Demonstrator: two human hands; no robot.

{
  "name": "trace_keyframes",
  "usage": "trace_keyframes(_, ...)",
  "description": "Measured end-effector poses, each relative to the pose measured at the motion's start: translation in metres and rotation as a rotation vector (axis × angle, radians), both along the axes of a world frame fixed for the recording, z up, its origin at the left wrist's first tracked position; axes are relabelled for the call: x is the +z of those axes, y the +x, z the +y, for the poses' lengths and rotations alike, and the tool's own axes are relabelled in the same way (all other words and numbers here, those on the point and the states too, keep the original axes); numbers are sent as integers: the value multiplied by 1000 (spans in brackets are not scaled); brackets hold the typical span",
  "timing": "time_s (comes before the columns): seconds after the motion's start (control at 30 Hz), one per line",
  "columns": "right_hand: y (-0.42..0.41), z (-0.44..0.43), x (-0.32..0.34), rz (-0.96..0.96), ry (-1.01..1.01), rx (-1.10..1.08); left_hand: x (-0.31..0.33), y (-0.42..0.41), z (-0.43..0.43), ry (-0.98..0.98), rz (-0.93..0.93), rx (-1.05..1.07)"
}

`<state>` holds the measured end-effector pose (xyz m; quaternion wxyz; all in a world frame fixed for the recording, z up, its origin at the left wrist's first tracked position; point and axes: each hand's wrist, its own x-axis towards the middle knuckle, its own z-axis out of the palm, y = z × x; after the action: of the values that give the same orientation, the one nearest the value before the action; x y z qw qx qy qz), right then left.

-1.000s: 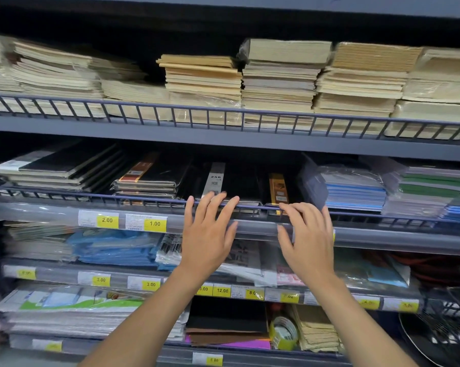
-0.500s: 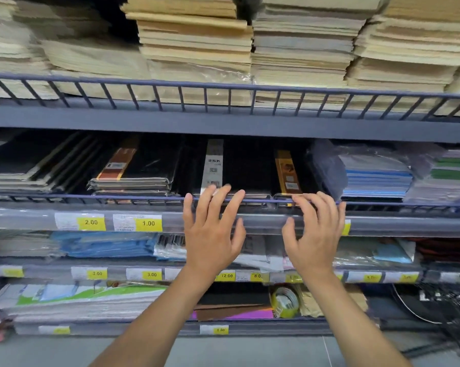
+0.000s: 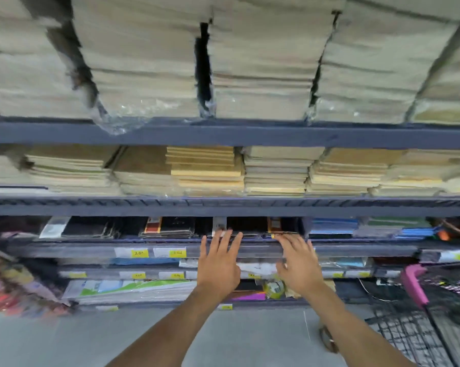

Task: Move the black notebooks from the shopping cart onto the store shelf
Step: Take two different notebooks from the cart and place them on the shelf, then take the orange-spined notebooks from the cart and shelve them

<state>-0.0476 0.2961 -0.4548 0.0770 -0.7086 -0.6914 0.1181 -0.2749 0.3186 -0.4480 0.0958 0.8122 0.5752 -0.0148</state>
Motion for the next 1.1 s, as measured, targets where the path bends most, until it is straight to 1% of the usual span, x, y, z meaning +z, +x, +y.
trace_keyframes(0.07, 2, 4, 33, 147, -133, 10, 29, 4, -1, -108, -2, 8)
trace_keyframes(0.13, 4, 4, 67, 215, -245, -10, 57, 7, -6, -173, 13, -7)
trace_keyframes(0.2, 5, -1, 97, 230, -322, -35, 84, 10, -13, -204, 48, -47)
trace_keyframes(0.27, 7, -11, 125, 230, -344, -42, 111, 13, -21, -218, 68, -85)
trace_keyframes(0.33, 11, -23, 154, 170, -344, -18, 139, 17, -28, -215, 77, -116)
trace_keyframes(0.53, 46, -74, 231, 96, -299, -70, 213, 42, -54, -150, 44, -224)
trace_keyframes(0.73, 104, -140, 288, -48, -99, -77, 258, 98, -89, -69, -63, -351)
trace_keyframes(0.87, 148, -188, 315, -91, 24, -127, 278, 151, -114, 34, -70, -436)
trace_keyframes(0.93, 170, -213, 324, -119, 71, -182, 284, 181, -127, 55, -83, -491)
trace_keyframes(1.1, 226, -265, 328, -163, 68, -338, 295, 249, -156, 73, -98, -617)
